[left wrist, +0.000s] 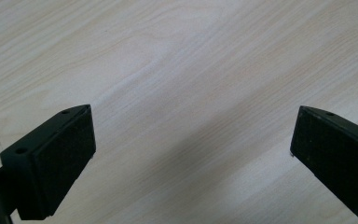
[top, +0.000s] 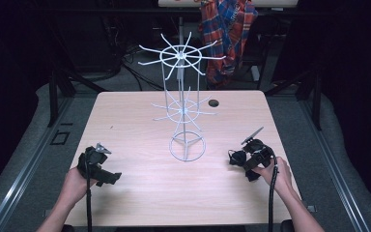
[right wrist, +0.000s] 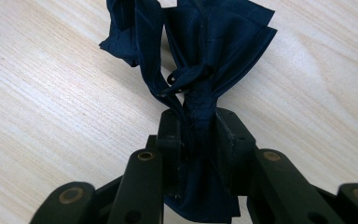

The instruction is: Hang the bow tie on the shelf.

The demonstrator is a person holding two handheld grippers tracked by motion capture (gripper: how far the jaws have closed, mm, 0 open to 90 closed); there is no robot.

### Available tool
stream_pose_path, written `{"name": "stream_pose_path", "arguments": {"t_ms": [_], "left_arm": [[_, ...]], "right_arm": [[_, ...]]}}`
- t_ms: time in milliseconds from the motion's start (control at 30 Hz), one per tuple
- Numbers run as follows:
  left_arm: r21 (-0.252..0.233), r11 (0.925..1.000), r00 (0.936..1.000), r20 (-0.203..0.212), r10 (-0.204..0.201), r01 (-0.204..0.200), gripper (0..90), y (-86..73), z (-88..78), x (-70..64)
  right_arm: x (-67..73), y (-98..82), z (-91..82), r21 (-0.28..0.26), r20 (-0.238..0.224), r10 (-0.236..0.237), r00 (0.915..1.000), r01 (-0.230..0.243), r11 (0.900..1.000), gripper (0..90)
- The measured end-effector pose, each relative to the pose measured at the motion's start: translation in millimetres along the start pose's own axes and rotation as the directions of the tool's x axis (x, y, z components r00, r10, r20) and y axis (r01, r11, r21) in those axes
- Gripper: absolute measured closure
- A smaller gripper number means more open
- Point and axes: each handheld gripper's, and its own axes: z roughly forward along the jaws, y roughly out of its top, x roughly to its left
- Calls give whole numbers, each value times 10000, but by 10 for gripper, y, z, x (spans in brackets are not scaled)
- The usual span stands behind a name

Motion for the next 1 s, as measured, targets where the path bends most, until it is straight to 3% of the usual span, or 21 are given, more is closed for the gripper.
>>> {"name": "stream_pose_path", "arguments": {"t_ms": [33,100,267,300,467,833,1000], "left_arm": [[-6,10000,10000,6,0,0,1,0,1,0],[0,10000,10000,17,10,-10,1,0,1,1],[13,10000,10000,8,25,-25,1,2,2,0],[-3,10000,10000,11,14,-14,1,2,0,-1],[-11,10000,10000,-2,18,-18,1,0,-2,-2],[-17,10000,10000,39,56,-56,1,14,6,-12],[7,10000,10000,70,65,-65,1,14,13,-12]], "right_arm": [[12,-12,8,-319,-65,234,9997,-236,9992,725],[-2,-4,-28,-194,-92,13,10000,-14,9998,725],[0,-8,-83,-540,-188,115,9998,-125,9985,724],[15,-19,-71,-844,-297,354,9989,-378,9957,724],[-3,-17,-147,-807,-333,99,9994,-126,9967,724],[12,-16,-225,-1310,-703,214,9973,-305,9909,724],[29,-1,-275,-1355,-554,140,9984,-215,9905,724]]}}
